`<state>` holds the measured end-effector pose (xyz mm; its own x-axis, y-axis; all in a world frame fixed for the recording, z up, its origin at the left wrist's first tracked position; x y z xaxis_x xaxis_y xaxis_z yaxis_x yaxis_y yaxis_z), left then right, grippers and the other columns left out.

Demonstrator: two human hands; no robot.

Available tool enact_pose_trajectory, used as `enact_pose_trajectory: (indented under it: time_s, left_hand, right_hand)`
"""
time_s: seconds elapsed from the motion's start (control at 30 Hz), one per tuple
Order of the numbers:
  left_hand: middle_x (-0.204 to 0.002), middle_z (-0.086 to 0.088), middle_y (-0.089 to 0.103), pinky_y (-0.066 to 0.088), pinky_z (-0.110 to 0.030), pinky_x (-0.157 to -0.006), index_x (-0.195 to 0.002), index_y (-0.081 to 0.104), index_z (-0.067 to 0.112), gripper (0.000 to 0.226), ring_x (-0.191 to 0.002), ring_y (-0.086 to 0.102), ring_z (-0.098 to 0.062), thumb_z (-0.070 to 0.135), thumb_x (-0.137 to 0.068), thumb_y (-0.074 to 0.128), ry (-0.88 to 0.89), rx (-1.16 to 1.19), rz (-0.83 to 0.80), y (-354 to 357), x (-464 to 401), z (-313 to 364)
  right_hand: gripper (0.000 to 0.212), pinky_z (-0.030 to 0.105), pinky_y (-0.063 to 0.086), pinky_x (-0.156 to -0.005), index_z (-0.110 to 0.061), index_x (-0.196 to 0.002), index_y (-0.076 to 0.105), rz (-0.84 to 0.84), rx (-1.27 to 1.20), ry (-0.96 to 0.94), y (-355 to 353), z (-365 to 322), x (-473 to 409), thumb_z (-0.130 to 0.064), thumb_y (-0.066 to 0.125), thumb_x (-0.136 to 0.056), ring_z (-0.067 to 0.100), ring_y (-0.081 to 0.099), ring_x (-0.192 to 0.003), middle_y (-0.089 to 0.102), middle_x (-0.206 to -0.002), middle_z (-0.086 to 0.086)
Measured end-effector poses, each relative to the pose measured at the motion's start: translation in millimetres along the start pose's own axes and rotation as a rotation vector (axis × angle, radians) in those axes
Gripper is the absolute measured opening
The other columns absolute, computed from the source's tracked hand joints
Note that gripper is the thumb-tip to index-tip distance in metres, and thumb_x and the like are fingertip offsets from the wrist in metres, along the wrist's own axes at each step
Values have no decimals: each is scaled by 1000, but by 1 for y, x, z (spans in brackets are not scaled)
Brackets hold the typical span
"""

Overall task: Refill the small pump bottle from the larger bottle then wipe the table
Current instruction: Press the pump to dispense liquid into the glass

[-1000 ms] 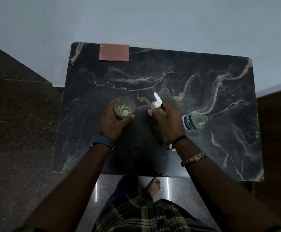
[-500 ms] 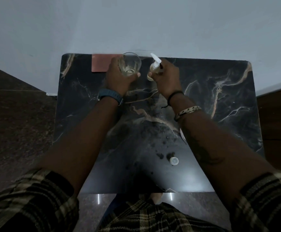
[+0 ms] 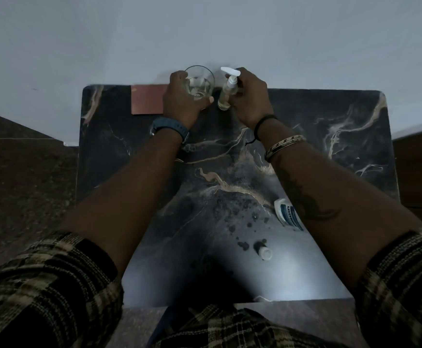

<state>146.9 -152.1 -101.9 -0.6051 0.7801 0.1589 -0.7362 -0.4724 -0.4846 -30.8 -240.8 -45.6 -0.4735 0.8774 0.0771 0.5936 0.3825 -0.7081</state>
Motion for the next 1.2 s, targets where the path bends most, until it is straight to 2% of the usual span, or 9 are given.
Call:
enact_pose_trajectory:
  time_s: [0.13, 0.33, 0.47, 0.6, 0.7, 0.87, 0.93, 1.03, 1.2]
  left_hand:
    - [-130, -3, 66, 57, -31, -94, -136, 53, 12, 84, -114, 66, -20, 33, -68, 97, -15, -13, -11, 3, -2, -4]
    - [-132, -2, 66, 58, -32, -99, -143, 50, 15, 91, -116, 66, -20, 33, -67, 97, -26, 35, -23, 5, -1, -11]
    - [-143, -5, 58, 54, -34, -109, -157, 38, 12, 111, -130, 60, -21, 29, -66, 100, -48, 76, -39, 5, 2, -17]
    - [-160, -12, 46, 48, -39, -119, -164, 27, 6, 120, -147, 48, -24, 24, -70, 99, -73, 85, -33, -1, 8, -25]
    - [-162, -10, 46, 47, -29, -113, -163, 30, 7, 115, -144, 50, -21, 28, -73, 98, -76, 60, 12, -12, 23, -27]
    - [-160, -6, 48, 52, -24, -97, -158, 39, 10, 96, -136, 53, -16, 29, -81, 92, -52, 37, 49, -28, 66, -21]
    - [-159, -5, 48, 51, -15, -91, -157, 42, 12, 89, -135, 53, -14, 28, -84, 90, -44, 29, 50, -33, 86, -18]
    - [-156, -4, 51, 42, 2, -77, -154, 47, 16, 78, -132, 55, -11, 27, -88, 86, -22, 15, 46, -38, 125, -11]
    - [-149, -4, 57, 46, 3, -81, -147, 55, 15, 62, -129, 59, -12, 23, -91, 83, 22, 41, 16, -39, 194, -2]
  right_hand:
    - [42, 49, 54, -98, -4, -129, 69, -8, -16, 9, 3, 0, -1, 4, 60, -89, 34, 67, -107, 74, -109, 15]
    - [52, 44, 56, -99, -11, -133, 69, -12, -56, 8, 5, -2, -1, 6, 65, -84, 29, 69, -108, 76, -114, 9]
    - [53, 46, 57, -96, -11, -134, 68, -9, -92, 23, 3, 1, 4, 1, 72, -82, 28, 71, -107, 76, -112, 8]
    - [59, 45, 55, -103, -7, -138, 63, -7, -109, 64, -2, 5, 8, -5, 82, -83, 27, 69, -119, 73, -129, 10]
    - [62, 43, 54, -106, -5, -139, 60, 16, -104, 95, -12, 9, 17, -10, 86, -83, 26, 66, -123, 68, -135, 13]
    - [59, 41, 53, -110, -3, -138, 62, 68, -71, 81, -38, 10, 43, -7, 86, -84, 23, 64, -128, 67, -137, 12]
    - [55, 39, 54, -109, -4, -136, 65, 92, -55, 62, -51, 7, 56, -10, 86, -86, 21, 64, -127, 68, -136, 10]
    - [50, 39, 55, -108, -5, -133, 67, 118, -77, 37, -70, 0, 85, -11, 85, -87, 20, 65, -125, 69, -133, 9]
    - [42, 36, 56, -108, -9, -128, 72, 161, -85, -57, -100, -17, 147, -18, 84, -90, 17, 67, -123, 72, -129, 5]
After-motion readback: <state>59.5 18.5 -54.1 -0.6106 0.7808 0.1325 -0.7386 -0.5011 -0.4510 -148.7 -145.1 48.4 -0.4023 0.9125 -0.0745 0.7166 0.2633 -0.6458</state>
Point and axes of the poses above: each hand's wrist, its own x-axis away from the middle knuckle, its own y-axis out of the palm, z = x × y, the point moved 10 cm from there along -x, towards the middle knuckle
